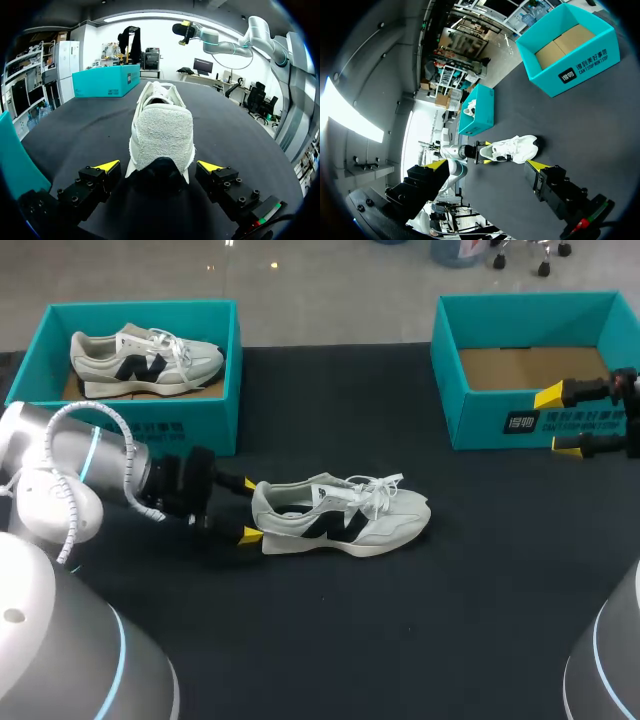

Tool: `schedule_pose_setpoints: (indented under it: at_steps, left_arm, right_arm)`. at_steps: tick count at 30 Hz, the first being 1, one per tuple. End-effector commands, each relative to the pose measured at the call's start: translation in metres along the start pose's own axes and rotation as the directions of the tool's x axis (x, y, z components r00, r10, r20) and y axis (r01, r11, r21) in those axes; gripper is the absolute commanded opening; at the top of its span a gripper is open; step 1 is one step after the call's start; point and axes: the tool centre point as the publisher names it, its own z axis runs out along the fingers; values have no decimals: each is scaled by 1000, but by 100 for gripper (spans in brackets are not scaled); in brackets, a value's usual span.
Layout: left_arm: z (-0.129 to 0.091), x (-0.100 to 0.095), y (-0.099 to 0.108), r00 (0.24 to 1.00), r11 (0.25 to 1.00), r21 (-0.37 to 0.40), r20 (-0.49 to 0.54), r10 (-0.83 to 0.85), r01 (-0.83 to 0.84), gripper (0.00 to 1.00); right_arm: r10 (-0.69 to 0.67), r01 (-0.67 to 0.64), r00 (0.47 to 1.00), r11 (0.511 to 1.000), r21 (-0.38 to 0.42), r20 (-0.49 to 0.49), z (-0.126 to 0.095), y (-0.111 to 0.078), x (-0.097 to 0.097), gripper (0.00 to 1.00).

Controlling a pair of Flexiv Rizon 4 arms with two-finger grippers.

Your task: Take the shoe out of the shoebox, open the shoe tongue, remove and reinsert the insole, then place the shoe into the shoebox

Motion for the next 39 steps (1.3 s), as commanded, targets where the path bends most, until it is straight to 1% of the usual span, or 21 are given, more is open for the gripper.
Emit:
schedule_pose_setpoints:
  at_steps: [1, 9, 15, 20, 27, 28, 29, 30, 31, 32, 33, 34, 39]
  left_arm:
    - [14, -10, 0, 1000, 1000, 3, -16, -4, 4, 100]
    - [25, -12, -1, 999, 1000, 2, -37, 1, -1, 100]
    - [33, -14, 3, 999, 1000, -3, -38, -3, 3, 100]
    - [38, -14, 6, 999, 1000, -15, -32, -4, 4, 100]
    - [42, -12, 6, 1000, 1000, -4, -11, -10, 10, 100]
    - [42, -12, 6, 1000, 1000, 0, -5, -16, 16, 83]
    - [42, -12, 6, 1000, 1000, 1, -3, -17, 17, 62]
    - [42, -12, 6, 1000, 1000, 1, -3, -18, 18, 46]
    - [43, -12, 7, 1000, 1000, 2, -4, -20, 20, 35]
    - [43, -11, 7, 1000, 1000, 2, -6, -20, 21, 20]
    - [43, -11, 7, 1000, 1000, 2, -8, -20, 20, 2]
    - [43, -10, 7, 1000, 1000, 2, -9, -18, 18, 0]
    - [42, -8, 6, 1000, 1000, 0, -22, -9, 9, 0]
  right_arm:
    - [2, -2, 1000, 1000, 0, 4, 0, -1, 0, 100]
    - [2, -2, 1000, 1000, 0, 4, 0, -1, 0, 100]
    - [2, -2, 1000, 1000, 0, 4, 0, -1, 0, 100]
    - [2, -2, 1000, 1000, 0, 4, 0, -1, 0, 100]
    - [2, -2, 1000, 1000, 0, 4, 0, -1, 0, 100]
    - [2, -2, 1000, 1000, 0, 4, 0, -1, 0, 100]
    - [2, -2, 1000, 1000, 0, 4, 0, -1, 0, 100]
    - [2, -2, 1000, 1000, 0, 4, 0, -1, 0, 100]
    - [2, -2, 1000, 1000, 0, 4, 0, -1, 0, 100]
    - [2, -2, 1000, 1000, 0, 4, 0, -1, 0, 100]
    - [2, -2, 1000, 1000, 0, 4, 0, -1, 0, 100]
    - [2, -2, 1000, 1000, 0, 4, 0, -1, 0, 100]
    - [2, -2, 1000, 1000, 0, 4, 0, -1, 0, 100]
